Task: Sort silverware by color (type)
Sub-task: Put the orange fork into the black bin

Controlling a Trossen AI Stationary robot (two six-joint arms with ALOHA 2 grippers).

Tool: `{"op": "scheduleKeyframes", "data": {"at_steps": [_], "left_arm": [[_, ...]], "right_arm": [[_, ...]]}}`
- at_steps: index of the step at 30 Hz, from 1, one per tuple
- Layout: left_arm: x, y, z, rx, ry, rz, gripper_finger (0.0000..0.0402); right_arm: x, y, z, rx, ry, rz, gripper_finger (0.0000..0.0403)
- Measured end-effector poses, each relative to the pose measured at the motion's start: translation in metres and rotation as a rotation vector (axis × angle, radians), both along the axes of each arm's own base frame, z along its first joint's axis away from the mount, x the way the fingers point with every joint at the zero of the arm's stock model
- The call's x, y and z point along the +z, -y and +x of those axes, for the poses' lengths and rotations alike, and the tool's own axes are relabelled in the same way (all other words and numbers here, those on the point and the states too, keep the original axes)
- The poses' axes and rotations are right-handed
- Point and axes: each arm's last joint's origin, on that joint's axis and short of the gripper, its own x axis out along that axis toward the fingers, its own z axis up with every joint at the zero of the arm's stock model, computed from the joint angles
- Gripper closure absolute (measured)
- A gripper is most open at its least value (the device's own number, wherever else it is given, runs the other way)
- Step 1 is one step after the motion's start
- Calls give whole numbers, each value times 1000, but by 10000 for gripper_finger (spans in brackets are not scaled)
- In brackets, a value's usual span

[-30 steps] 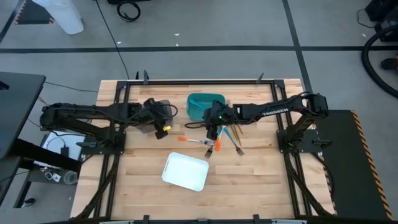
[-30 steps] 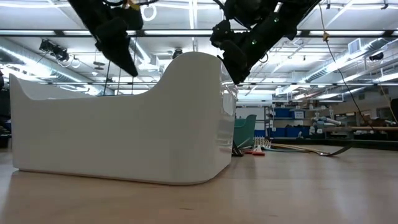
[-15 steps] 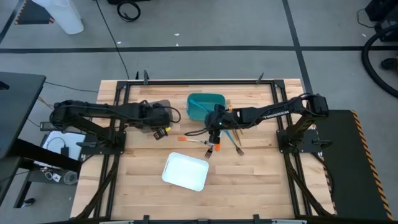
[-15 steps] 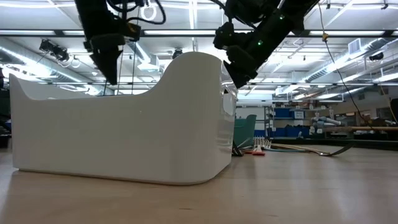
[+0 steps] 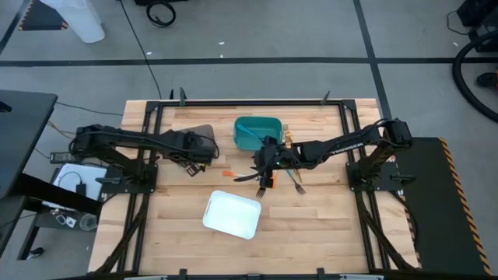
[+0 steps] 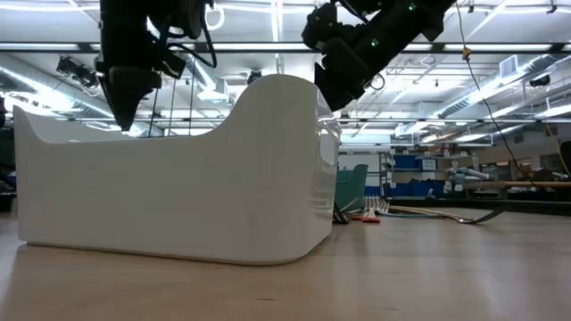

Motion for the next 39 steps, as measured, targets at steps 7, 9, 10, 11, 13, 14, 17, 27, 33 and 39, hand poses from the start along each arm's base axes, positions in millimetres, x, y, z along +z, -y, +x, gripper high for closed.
{"op": "scheduleKeyframes", "data": {"at_steps": [7, 9, 10, 11, 13, 14, 17, 27, 33, 39], "left_arm": [[-16, 6, 6, 31, -126, 12, 251], [-20, 6, 6, 52, -158, 16, 251], [-21, 6, 6, 63, -165, 14, 251], [-21, 6, 6, 69, -169, 11, 251], [-23, 7, 7, 75, -169, 10, 251], [-23, 7, 7, 78, -168, 9, 251], [-23, 7, 8, 84, -153, 10, 251], [-36, 6, 0, 105, -191, 20, 251], [-39, 6, 2, 106, -157, 27, 251], [-42, 5, 3, 91, -140, 30, 252]], "right_arm": [[-4, -2, -2, 28, -8, -22, 216], [-7, -2, -3, 35, -5, -28, 216], [-9, -3, -3, 43, 0, -23, 216], [-12, -3, -4, 53, 4, -16, 216], [-15, -3, -5, 73, 13, 2, 216], [-16, -3, -6, 79, 15, 6, 216], [-17, -4, -6, 91, 20, 16, 216], [-17, -9, -6, 107, 23, 17, 216], [-16, -9, -6, 108, 28, 16, 216], [-16, -10, -6, 110, 28, 17, 216]]}}
